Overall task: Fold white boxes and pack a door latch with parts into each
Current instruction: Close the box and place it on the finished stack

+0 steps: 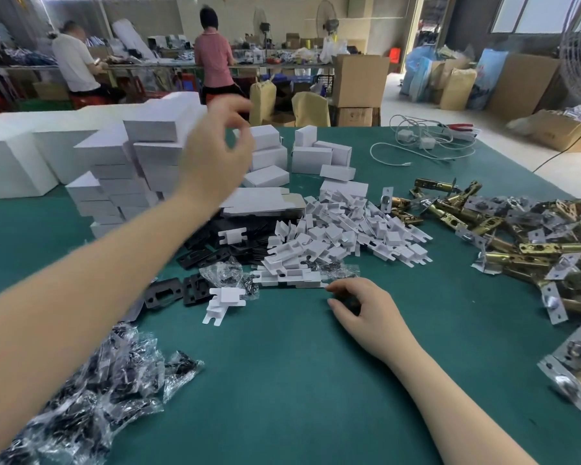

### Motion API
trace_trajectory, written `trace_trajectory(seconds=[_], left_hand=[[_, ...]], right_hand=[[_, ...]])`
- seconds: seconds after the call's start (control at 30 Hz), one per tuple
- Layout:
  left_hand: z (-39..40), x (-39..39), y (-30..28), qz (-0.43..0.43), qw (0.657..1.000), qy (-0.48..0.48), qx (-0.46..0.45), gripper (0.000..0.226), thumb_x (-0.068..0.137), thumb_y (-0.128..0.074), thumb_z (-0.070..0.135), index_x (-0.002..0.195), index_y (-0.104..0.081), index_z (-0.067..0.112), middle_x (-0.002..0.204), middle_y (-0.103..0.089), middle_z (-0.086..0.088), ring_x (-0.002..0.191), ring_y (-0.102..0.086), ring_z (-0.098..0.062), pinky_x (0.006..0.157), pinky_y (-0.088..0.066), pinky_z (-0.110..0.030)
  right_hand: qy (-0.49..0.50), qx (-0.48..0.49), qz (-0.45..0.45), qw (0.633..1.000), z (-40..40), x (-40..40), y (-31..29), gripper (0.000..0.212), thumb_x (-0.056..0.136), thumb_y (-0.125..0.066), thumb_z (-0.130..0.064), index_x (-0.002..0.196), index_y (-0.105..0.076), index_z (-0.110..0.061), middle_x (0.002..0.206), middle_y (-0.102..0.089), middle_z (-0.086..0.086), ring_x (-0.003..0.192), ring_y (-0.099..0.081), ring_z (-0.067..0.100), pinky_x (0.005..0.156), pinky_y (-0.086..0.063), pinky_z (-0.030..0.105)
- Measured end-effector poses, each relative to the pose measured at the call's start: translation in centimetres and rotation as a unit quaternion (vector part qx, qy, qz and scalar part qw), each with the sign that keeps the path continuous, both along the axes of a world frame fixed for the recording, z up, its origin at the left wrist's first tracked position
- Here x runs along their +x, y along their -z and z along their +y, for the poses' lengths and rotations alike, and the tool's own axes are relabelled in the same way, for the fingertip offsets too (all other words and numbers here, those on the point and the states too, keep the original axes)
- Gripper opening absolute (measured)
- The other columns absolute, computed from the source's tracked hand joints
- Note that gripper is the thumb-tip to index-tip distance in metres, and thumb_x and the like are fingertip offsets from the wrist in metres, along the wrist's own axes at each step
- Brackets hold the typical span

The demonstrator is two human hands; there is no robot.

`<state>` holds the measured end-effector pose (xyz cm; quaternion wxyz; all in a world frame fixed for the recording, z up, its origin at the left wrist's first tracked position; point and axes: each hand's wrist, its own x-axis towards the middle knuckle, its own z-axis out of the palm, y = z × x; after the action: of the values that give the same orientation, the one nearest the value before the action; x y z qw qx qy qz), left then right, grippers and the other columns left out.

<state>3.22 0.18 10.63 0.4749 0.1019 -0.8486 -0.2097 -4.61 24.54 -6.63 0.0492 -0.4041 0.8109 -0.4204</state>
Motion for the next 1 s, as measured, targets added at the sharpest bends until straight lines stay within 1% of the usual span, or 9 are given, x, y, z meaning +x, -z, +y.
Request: trace_trajectory(seconds=[0.1, 0.2, 0.37, 0.47, 0.53, 0.63, 0.73, 0.87, 1.0], left_hand=[[4.9, -0.1, 4.7, -0.189, 0.980, 0.056, -0.031, 0.022, 0.095, -0.051, 0.027, 0.108, -0.064, 0.039, 0.089, -0.063, 0.023, 0.073, -0.057, 0.013, 0.065, -0.048, -0.021], [8.3, -0.7, 10.0, -0.333, 0.928, 0.033, -0.163, 0.029, 0.095, -0.047, 0.037, 0.118, -0.063, 0.042, 0.114, -0.066, 0.015, 0.106, -0.061, -0.010, 0.085, -0.050, -0.032], [6.0, -3.3, 13.2, -0.251, 0.966, -0.044, -0.036, 0.028, 0.097, -0.047, 0.028, 0.120, -0.063, 0.029, 0.119, -0.064, 0.005, 0.107, -0.057, -0.015, 0.085, -0.046, -0.031], [1.1, -5.4, 12.2, -0.234, 0.964, -0.122, -0.033, 0.030, 0.094, -0.049, 0.011, 0.122, -0.057, 0.014, 0.123, -0.058, -0.007, 0.108, -0.051, -0.019, 0.086, -0.040, -0.031], [-1.8, -6.3, 11.3, -0.294, 0.940, -0.157, -0.073, 0.047, 0.088, -0.047, 0.001, 0.134, -0.048, 0.012, 0.135, -0.050, -0.010, 0.123, -0.045, -0.027, 0.095, -0.040, -0.038], [-4.7, -7.2, 10.5, -0.467, 0.861, -0.179, -0.097, 0.069, 0.087, -0.045, -0.002, 0.151, -0.024, 0.016, 0.152, -0.035, -0.012, 0.142, -0.026, -0.031, 0.109, -0.030, -0.044], [-5.3, -7.1, 10.4, -0.540, 0.814, -0.179, -0.117, 0.060, 0.086, -0.045, -0.002, 0.139, -0.041, 0.025, 0.134, -0.052, -0.013, 0.125, -0.046, -0.031, 0.094, -0.036, -0.035], [-5.2, -6.3, 10.6, -0.506, 0.819, -0.212, -0.167, 0.044, 0.080, -0.050, -0.006, 0.112, -0.063, 0.022, 0.111, -0.064, -0.004, 0.105, -0.058, -0.027, 0.078, -0.045, -0.032], [-5.2, -6.2, 10.9, -0.494, 0.833, -0.185, -0.166, 0.022, 0.087, -0.048, -0.003, 0.096, -0.051, 0.017, 0.105, -0.058, -0.008, 0.090, -0.053, -0.029, 0.068, -0.042, -0.034]], right_hand=[[0.007, -0.009, -0.011, 1.000, 0.0, 0.0, -0.1, 0.025, 0.089, -0.066, -0.022, 0.098, -0.060, -0.045, 0.100, -0.062, -0.020, 0.094, -0.057, -0.007, 0.082, -0.042, 0.008], [0.016, -0.018, -0.020, 1.000, 0.0, -0.1, -0.1, 0.021, 0.088, -0.066, -0.019, 0.100, -0.065, -0.037, 0.098, -0.064, -0.020, 0.094, -0.058, -0.006, 0.082, -0.044, 0.010], [0.016, -0.022, -0.019, 0.999, 0.0, -0.3, 0.1, 0.020, 0.088, -0.066, -0.020, 0.101, -0.067, -0.034, 0.097, -0.064, -0.019, 0.092, -0.059, -0.004, 0.082, -0.044, 0.011], [0.018, -0.020, -0.020, 0.999, -0.1, -0.4, 0.1, 0.020, 0.089, -0.066, -0.020, 0.099, -0.064, -0.038, 0.097, -0.064, -0.019, 0.092, -0.058, -0.006, 0.078, -0.041, 0.005], [0.018, -0.017, -0.023, 0.999, -0.2, -0.4, 0.0, 0.021, 0.089, -0.066, -0.022, 0.099, -0.063, -0.040, 0.097, -0.063, -0.019, 0.092, -0.057, -0.007, 0.077, -0.039, 0.004], [0.010, -0.007, -0.021, 1.000, -0.1, -0.5, 0.2, 0.022, 0.089, -0.065, -0.024, 0.099, -0.061, -0.043, 0.099, -0.062, -0.020, 0.095, -0.055, -0.008, 0.078, -0.039, 0.003], [0.011, 0.000, -0.012, 1.000, -0.3, -0.5, 0.3, 0.020, 0.089, -0.065, -0.025, 0.101, -0.063, -0.041, 0.098, -0.060, -0.020, 0.095, -0.054, -0.008, 0.078, -0.038, 0.004], [0.011, -0.001, -0.006, 1.000, -0.4, -0.5, 0.3, 0.021, 0.089, -0.066, -0.023, 0.100, -0.063, -0.040, 0.097, -0.060, -0.021, 0.095, -0.054, -0.007, 0.078, -0.038, 0.005], [0.012, -0.003, 0.001, 1.000, -0.4, -0.4, 0.4, 0.020, 0.088, -0.066, -0.022, 0.100, -0.064, -0.039, 0.096, -0.060, -0.021, 0.095, -0.054, -0.007, 0.078, -0.038, 0.004]])
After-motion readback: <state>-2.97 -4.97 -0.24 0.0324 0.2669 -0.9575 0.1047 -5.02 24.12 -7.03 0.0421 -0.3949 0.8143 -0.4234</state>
